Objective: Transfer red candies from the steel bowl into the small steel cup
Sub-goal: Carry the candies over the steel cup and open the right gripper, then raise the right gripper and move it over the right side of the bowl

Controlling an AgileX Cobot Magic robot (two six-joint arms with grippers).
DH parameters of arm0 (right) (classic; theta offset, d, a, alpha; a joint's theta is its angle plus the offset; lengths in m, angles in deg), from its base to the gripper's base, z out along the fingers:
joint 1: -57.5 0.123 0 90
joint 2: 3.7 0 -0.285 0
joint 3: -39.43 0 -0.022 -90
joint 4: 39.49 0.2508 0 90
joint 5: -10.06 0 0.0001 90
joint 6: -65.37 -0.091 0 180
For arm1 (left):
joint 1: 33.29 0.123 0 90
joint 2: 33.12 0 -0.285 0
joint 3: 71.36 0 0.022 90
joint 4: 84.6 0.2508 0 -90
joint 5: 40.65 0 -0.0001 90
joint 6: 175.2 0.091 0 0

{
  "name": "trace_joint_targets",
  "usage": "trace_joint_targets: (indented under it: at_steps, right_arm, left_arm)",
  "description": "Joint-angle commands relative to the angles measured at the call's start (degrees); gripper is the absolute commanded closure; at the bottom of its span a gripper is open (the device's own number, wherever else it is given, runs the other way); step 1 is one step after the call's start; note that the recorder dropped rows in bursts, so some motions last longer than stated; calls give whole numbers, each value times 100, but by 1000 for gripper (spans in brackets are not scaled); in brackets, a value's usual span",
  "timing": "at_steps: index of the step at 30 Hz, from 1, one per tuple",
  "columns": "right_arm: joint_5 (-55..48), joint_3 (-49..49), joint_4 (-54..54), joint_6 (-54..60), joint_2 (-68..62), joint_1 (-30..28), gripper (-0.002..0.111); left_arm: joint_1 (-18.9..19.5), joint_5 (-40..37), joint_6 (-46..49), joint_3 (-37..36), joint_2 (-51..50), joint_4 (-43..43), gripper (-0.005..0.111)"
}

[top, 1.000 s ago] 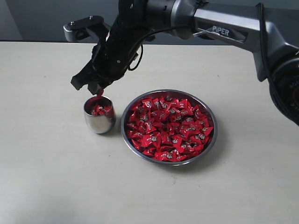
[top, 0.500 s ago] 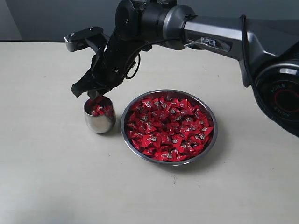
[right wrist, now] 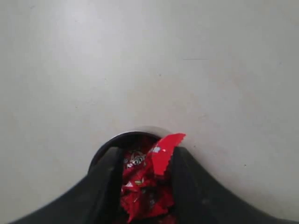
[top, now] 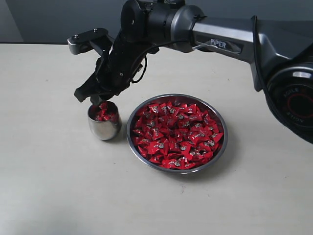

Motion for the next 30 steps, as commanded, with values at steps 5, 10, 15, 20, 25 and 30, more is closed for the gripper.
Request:
trace_joint_targets:
  at_steps: [5,10,15,20,25,30]
  right_arm:
    - [267,399,-389,6,197,-4,73]
    - [298,399,-755,-132,197,-4,103]
    - [298,399,-755,-210,197,-4,109]
    - [133,399,-1142,-641,211,-4,109]
    - [197,399,-1353,-1065,313,-67,109]
    - [315,399,-1541,-1413,562,-91,109]
  left_arm:
    - [-55,47,-8,-26,27,-6,106]
    - [-55,47,-8,-26,27,-6,106]
    - [-55,47,-8,-26,27,-6,106]
    - [-55,47,-8,-26,27,-6,106]
    - [-55,47,-8,-26,27,-6,106]
    - [-55,47,-8,-26,27,-6,106]
